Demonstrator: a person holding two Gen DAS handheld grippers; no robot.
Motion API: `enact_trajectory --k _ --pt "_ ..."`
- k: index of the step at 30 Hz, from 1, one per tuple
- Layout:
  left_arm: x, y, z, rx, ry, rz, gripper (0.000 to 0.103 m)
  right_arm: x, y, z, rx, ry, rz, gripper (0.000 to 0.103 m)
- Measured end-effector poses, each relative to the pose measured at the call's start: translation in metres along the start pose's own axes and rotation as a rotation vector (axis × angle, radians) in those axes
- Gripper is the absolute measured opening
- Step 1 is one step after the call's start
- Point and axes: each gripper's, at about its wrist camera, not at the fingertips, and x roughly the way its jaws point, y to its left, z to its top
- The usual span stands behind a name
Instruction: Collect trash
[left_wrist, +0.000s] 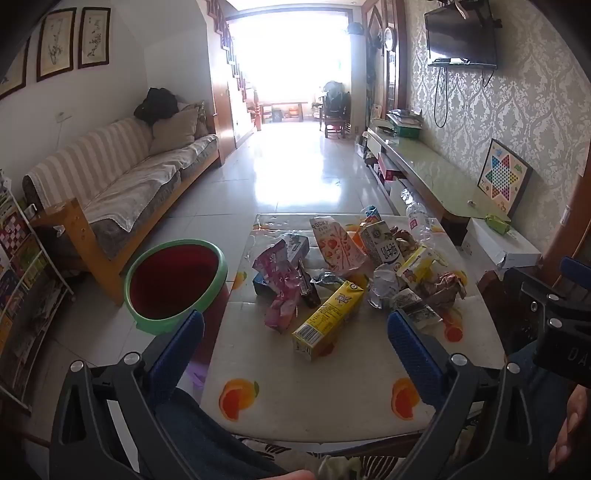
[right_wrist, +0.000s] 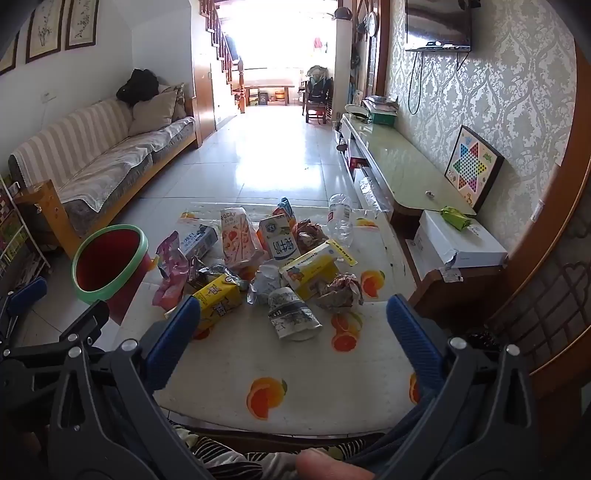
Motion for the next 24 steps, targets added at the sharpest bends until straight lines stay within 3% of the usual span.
enact_trajectory --k 24 --pt "0.0057 -0.0006 -0.0054 0.002 0.01 0.0 0.096 -0.0033 0.0057 -0.0012 -0.015 0.004 -0.002 0.099"
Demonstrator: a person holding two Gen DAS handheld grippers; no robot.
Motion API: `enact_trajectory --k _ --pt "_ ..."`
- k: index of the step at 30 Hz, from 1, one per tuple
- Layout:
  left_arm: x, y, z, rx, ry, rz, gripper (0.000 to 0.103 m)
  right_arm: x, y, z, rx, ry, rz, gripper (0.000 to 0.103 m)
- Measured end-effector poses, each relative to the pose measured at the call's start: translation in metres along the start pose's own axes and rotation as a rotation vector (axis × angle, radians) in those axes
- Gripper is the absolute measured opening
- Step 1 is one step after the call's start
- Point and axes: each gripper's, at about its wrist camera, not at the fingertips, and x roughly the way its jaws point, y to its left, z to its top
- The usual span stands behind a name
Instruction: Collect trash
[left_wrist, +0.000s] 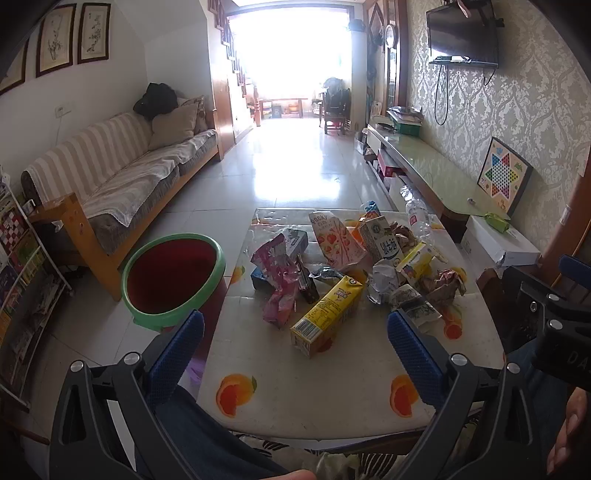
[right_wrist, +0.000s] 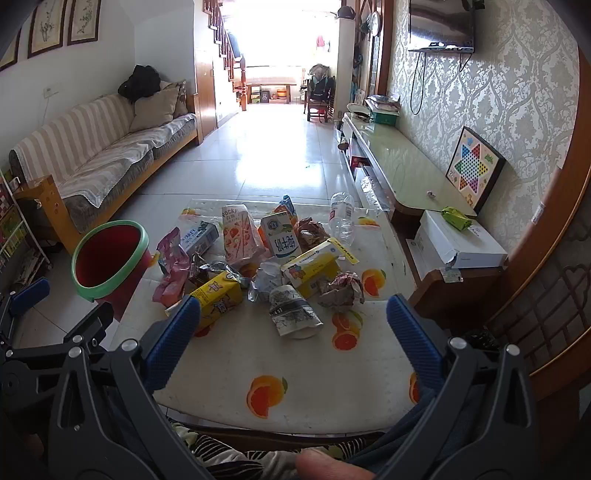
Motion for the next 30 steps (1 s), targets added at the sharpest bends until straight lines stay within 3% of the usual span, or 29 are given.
enact_trajectory --k 30 --pt "0.0004 -0.0049 -0.003 -0.001 0.006 -0.011 0.096 -0.0001 0.0017 -0.0009 -0.01 0.005 -0.007 0.099"
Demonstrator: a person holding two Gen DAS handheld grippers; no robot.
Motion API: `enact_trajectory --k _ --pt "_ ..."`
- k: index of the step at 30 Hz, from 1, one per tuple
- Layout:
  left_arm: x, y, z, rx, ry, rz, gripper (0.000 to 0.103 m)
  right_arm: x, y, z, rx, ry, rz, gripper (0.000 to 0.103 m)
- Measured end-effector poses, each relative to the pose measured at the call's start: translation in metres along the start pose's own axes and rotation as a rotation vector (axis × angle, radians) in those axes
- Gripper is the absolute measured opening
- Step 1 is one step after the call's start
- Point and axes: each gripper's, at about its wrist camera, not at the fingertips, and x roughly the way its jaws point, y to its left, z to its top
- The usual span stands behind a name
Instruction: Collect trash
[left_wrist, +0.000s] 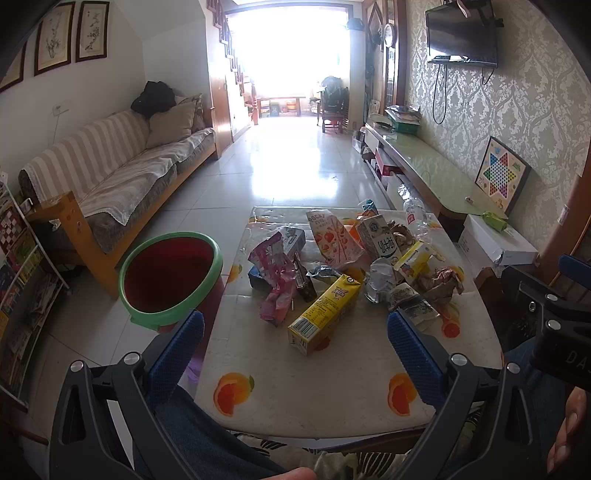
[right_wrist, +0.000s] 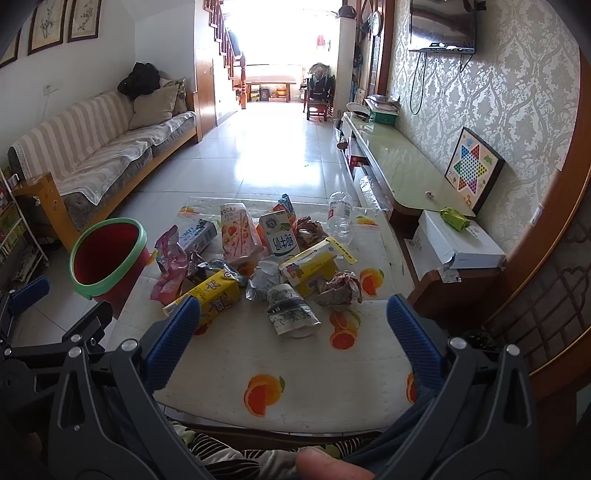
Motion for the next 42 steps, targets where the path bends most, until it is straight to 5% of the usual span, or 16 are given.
enact_trajectory --k 42 --pt "0.015 0.007 -0.009 0.001 0.044 0.004 0.096 0.014 -0.003 -0.008 0.001 0.038 0.007 0.099"
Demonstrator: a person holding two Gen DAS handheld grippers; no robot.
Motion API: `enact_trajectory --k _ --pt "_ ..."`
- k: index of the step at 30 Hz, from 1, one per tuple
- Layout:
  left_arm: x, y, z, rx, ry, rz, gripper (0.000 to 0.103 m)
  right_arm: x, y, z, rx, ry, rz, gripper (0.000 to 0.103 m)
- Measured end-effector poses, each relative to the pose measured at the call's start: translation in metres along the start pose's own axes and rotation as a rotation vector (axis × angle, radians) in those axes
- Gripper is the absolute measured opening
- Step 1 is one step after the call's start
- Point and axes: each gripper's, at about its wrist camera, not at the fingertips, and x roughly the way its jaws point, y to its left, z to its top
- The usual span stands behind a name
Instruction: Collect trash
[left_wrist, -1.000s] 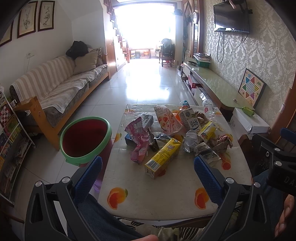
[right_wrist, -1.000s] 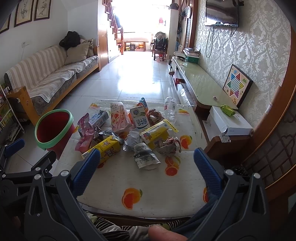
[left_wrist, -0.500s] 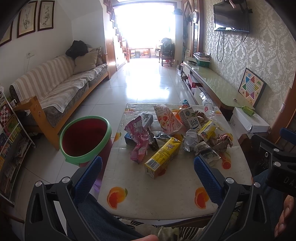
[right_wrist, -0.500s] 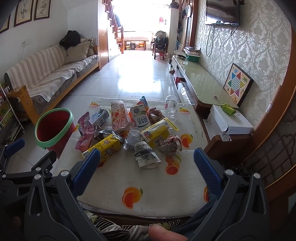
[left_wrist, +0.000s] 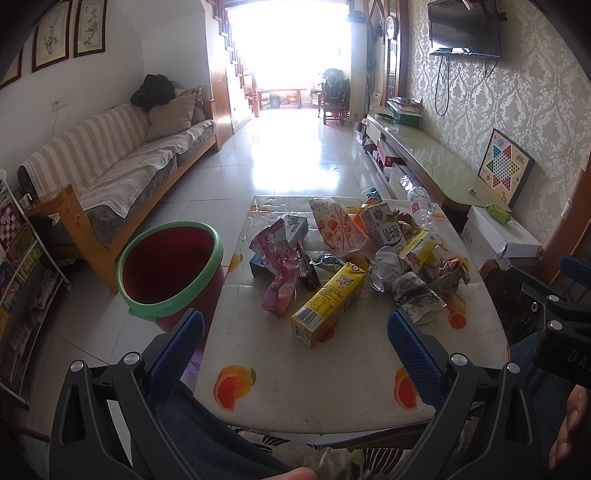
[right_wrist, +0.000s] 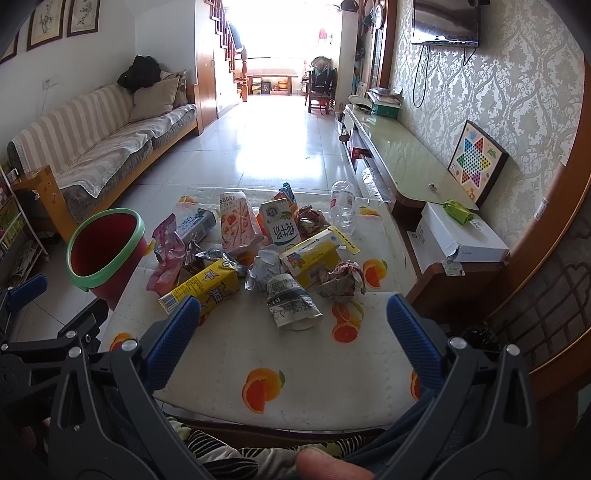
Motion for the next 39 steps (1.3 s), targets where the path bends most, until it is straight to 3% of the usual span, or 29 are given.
enact_trajectory --k 8,13,22,29,32,37,39 --pt "0.036 -0.005 -0.008 0.066 0.064 -0.047 0.096 0.05 -0.013 -0.014 0.032 0.081 0.018 0.099" --pt "0.084 -0.012 -0.002 0.085 0.139 -0.083 0.096 0.084 -0.031 -0.019 0.071 0.128 0.013 0.099" --pt "0.175 -0.041 0.01 0.211 0.277 -0.129 0.096 0.131 -0.066 -0.027 0.136 0.195 0.022 0.099" --pt "0.222 -0.056 0.009 0.294 0.364 -0.16 0.093 0.17 -0.087 -0.036 0.204 0.284 0.13 0.099" --pt "0.237 -0.057 0.007 0.293 0.407 -0.188 0.082 0.183 -0.081 -0.037 0.197 0.308 0.164 0.099" --pt "0.256 -0.061 0.0 0.29 0.452 -0.21 0.049 0.205 -0.065 -0.037 0.163 0.36 0.232 0.099" --pt "0.259 -0.06 -0.002 0.273 0.466 -0.227 0.04 0.212 -0.057 -0.036 0.137 0.367 0.238 0.099"
